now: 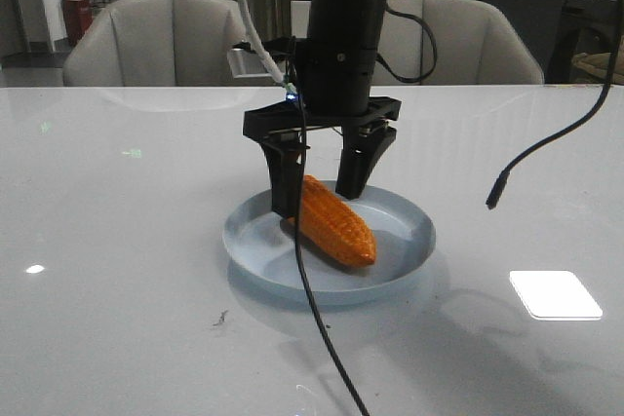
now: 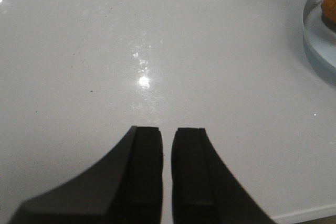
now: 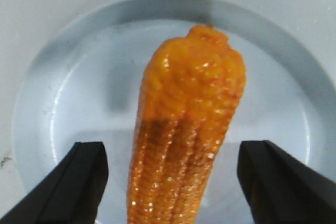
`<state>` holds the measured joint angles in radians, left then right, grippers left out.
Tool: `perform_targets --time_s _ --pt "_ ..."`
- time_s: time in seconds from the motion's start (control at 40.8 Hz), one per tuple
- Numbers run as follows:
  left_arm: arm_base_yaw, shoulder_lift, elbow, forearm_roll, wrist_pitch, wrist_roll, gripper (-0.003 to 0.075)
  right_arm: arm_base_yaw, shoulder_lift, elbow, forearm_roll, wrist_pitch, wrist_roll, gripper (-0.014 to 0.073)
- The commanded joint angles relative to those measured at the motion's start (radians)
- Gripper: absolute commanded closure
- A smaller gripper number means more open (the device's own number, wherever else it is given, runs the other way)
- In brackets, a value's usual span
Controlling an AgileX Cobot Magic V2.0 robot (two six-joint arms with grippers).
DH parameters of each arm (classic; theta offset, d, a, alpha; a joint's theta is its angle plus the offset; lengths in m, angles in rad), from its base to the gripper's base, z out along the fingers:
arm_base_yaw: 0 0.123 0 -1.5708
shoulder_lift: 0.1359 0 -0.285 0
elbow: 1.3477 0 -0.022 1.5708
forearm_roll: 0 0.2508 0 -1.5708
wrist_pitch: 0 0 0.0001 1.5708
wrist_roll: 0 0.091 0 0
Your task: Place corn on plate with both arms
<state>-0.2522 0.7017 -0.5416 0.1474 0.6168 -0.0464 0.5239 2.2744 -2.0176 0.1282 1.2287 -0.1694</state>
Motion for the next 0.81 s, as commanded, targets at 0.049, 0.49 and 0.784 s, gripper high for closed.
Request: perform_targets --time_s 0.049,0.49,0.784 --pt "0.003 -0.005 -0.029 -0.003 -0.068 -0.012 0.0552 -0.007 -0.122 -0.080 0.009 0.098 -0.004 -0.0021" --pt "0.003 -0.005 -0.029 -0.003 -0.073 -0.012 0.0552 -0.128 -0.380 -0.163 -0.002 0.095 0.018 -0.0021" --pt "0.003 -0.005 -0.029 -0.003 -0.102 -0.012 0.0552 -0.298 -0.663 -0.108 -0.005 0.074 0.018 -0.0021"
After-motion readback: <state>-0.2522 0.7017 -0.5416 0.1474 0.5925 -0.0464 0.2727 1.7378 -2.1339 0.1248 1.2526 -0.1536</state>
